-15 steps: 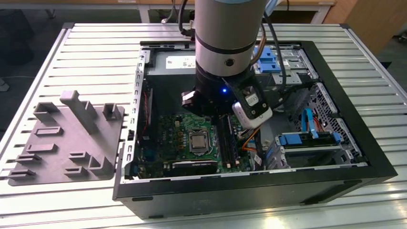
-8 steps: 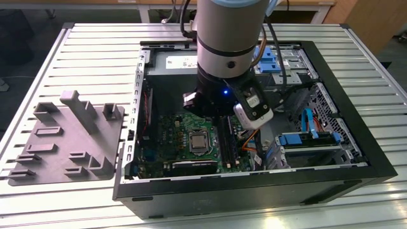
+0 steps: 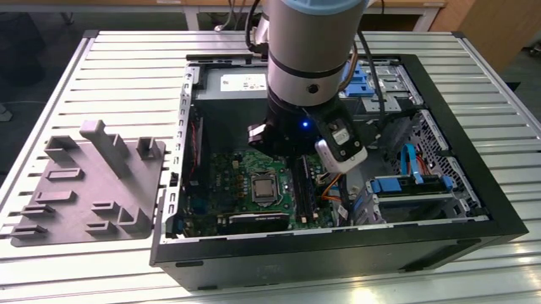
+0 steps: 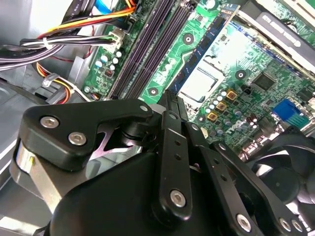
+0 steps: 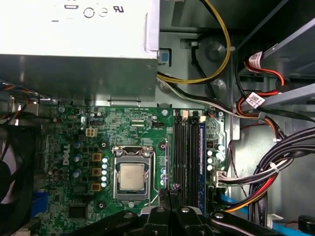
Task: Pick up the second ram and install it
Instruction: 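Insert the second ram into the second slot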
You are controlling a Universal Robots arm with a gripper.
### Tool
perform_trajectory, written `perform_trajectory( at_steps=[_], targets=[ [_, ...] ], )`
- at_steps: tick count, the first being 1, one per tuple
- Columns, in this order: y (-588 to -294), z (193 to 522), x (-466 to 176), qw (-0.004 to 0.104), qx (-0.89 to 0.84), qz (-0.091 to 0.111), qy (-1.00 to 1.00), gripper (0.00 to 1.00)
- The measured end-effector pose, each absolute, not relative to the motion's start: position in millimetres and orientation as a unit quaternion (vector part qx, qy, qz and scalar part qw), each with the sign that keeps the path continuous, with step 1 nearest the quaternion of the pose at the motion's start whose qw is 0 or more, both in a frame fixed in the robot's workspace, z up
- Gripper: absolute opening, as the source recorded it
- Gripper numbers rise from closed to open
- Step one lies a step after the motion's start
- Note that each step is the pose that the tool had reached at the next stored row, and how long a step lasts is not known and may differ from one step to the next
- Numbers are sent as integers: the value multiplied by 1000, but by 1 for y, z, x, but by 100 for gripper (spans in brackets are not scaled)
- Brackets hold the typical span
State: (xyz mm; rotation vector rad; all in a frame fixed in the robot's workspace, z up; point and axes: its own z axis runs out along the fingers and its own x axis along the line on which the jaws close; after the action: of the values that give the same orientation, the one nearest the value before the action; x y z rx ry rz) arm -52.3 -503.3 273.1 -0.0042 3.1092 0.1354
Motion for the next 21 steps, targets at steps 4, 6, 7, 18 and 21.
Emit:
perform_trajectory(
  at_steps=[4, 6, 7, 18, 21],
  targets=[
    [-503, 271, -51, 15, 2, 43, 999, 11],
    [-503, 270, -50, 15, 4, 43, 999, 11],
    [-503, 270, -50, 15, 6, 43, 999, 11],
    [-503, 265, -50, 16, 20, 43, 999, 11],
    [-502, 263, -50, 16, 20, 43, 999, 11]
  ],
)
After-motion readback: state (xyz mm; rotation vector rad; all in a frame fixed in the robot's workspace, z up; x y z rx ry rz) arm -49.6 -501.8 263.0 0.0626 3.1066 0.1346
